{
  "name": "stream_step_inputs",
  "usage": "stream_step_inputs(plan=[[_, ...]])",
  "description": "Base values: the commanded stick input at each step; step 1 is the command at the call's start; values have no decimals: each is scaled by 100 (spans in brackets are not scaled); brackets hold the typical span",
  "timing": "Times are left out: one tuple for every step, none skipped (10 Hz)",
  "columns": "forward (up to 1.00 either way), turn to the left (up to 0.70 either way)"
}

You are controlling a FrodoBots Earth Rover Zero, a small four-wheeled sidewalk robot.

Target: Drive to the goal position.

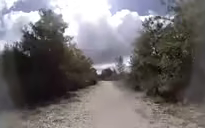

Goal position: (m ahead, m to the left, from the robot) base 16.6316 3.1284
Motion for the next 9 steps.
stream_step_inputs(plan=[[70,0],[70,0],[70,0],[70,0],[70,0],[70,0],[70,0],[70,0],[70,0]])
